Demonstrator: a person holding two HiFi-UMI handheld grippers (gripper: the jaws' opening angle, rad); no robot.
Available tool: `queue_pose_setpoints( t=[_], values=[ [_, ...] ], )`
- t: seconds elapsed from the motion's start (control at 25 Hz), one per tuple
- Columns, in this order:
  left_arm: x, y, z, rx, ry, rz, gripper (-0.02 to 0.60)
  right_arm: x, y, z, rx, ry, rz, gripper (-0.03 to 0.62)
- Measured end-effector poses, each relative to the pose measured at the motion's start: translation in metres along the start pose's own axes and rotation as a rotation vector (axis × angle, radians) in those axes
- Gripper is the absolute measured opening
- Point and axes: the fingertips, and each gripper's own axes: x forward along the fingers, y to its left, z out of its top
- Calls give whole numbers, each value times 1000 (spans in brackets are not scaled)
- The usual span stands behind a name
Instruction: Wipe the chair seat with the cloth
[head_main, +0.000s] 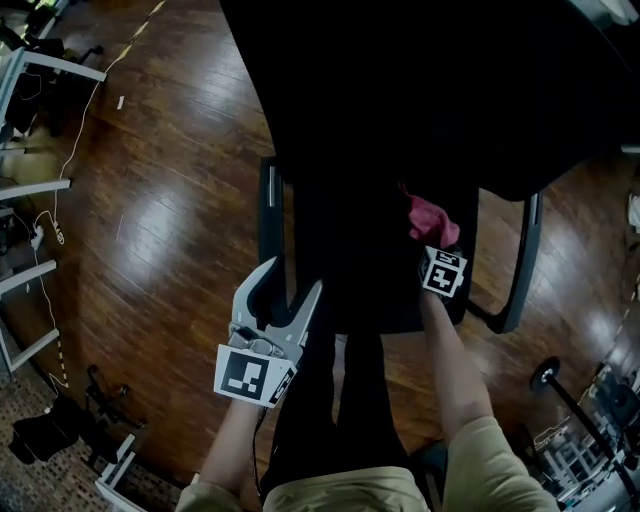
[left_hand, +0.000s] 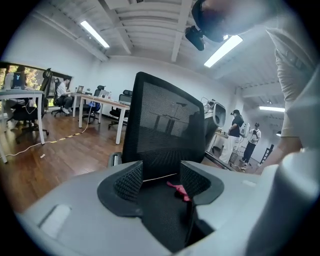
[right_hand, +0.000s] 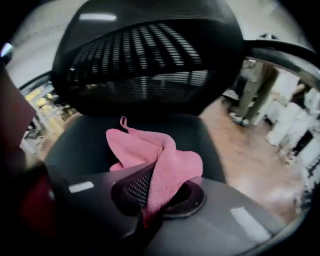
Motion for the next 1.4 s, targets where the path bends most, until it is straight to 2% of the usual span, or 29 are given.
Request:
queue_pose_setpoints(
  t=[0.08, 0.12, 0.16, 0.24, 0.32, 0.4, 0.52, 0.6, 0.64, 0.68, 0.76, 0.88, 0.96, 1.04, 1.12, 1.16, 1.2, 1.24, 1.28, 1.32, 1.4],
  values=[
    [6, -5, -2, -6, 1, -11, 221, -8, -84, -6, 57, 38, -182, 15],
    [6, -5, -1, -8, 0, -14, 222, -11, -110, -10, 79, 56, -228, 15],
    [4, -3, 0, -11, -1, -11, 222, -13, -122, -14, 100, 71, -238, 15],
    [-3, 0, 4, -10, -1, 1, 222, -13, -108, -17, 124, 83, -180, 15],
    [-9, 1, 6, 1, 8, 11, 222, -13, -53, -13, 88, 51, -42, 15],
    [-12, 1, 10, 6, 12, 23, 222, -21, 42, -4, 6, -16, 200, 15],
    [-19, 5, 17, 16, 3, 42, 222, -53, 214, 4, -83, -92, 588, 15],
    [-24, 9, 19, 16, -4, 58, 222, -67, 301, -2, -97, -85, 738, 15],
    [-27, 11, 19, 12, -7, 68, 221, -68, 328, -10, -104, -56, 765, 15],
    [-31, 13, 19, 7, -9, 77, 222, -64, 344, -20, -119, -16, 761, 15],
    [-38, 17, 18, -1, -10, 87, 222, -49, 342, -40, -177, 53, 685, 15],
    [-42, 16, 15, -9, -8, 84, 222, -30, 274, -48, -263, 29, 533, 15],
    [-39, 9, 16, -16, -14, 70, 222, -21, 195, -45, -241, 22, 387, 15],
    [-33, -1, 20, -20, -31, 52, 222, -15, 94, -37, -180, 38, 182, 15],
    [-24, -7, 22, -16, -45, 36, 222, -17, -11, -34, -81, 90, -64, 15],
    [-21, -9, 21, -12, -44, 31, 222, -21, -57, -41, -12, 135, -167, 15],
    [-19, -12, 19, -11, -42, 28, 222, -26, -92, -52, 51, 182, -232, 15],
    [-17, -14, 18, -13, -41, 27, 222, -29, -114, -62, 91, 221, -255, 15],
    [-16, -16, 17, -17, -44, 29, 222, -30, -123, -66, 102, 241, -242, 15],
    [-17, -18, 17, -22, -47, 33, 222, -30, -119, -63, 89, 234, -200, 15],
    [-18, -19, 18, -26, -50, 43, 222, -30, -74, -42, 38, 150, -48, 15]
  ],
)
